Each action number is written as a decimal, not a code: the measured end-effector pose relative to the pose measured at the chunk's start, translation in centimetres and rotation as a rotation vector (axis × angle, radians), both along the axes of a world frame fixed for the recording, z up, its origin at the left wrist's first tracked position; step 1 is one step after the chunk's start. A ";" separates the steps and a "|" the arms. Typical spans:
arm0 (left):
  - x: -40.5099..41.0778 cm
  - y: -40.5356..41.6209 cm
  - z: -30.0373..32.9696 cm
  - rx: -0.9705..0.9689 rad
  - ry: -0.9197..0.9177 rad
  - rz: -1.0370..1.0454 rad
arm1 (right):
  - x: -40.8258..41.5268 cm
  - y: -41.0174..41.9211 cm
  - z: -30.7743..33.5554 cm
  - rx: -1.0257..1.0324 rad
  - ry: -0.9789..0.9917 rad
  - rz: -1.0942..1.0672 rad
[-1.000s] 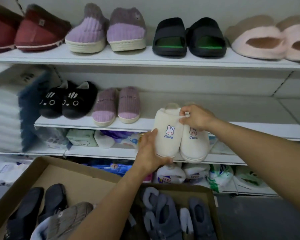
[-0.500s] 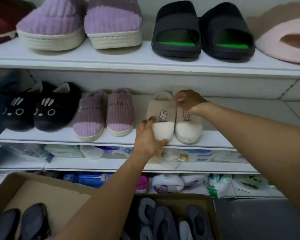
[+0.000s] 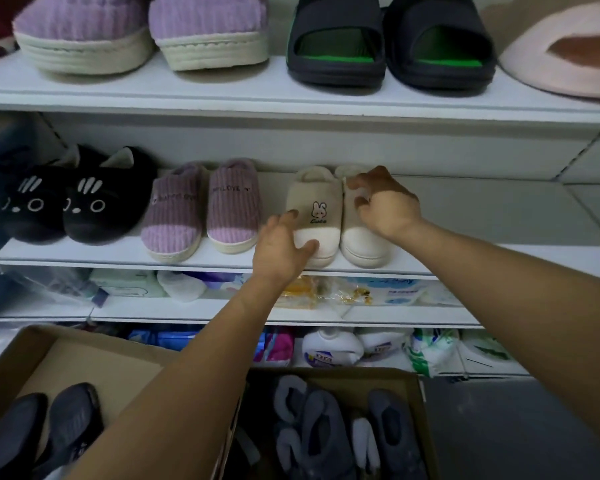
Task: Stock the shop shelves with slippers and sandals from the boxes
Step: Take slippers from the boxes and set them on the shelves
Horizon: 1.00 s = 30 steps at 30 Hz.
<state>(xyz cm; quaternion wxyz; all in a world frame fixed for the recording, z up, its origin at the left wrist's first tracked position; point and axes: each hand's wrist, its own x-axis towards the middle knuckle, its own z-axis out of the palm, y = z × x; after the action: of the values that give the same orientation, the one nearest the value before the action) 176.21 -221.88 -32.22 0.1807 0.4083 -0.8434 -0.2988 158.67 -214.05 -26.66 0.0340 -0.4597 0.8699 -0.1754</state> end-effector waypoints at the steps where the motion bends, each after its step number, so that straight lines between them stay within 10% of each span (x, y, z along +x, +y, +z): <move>1: 0.6 0.6 0.4 -0.015 0.060 0.014 | 1.0 1.1 0.3 -0.017 0.049 0.026; 8: 6.6 8.0 1.1 -0.037 0.239 0.127 | 6.5 8.5 -0.6 -0.049 0.099 0.272; 30: 37.0 24.6 -8.7 0.370 0.013 0.611 | 32.0 13.4 -11.5 0.293 -0.176 0.756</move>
<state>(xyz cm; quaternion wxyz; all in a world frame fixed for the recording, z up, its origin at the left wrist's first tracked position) 213.21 -197.32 -40.94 0.1899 0.6656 -0.6128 -0.3812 190.64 -200.68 -38.13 0.2353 -0.7204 0.6493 -0.0636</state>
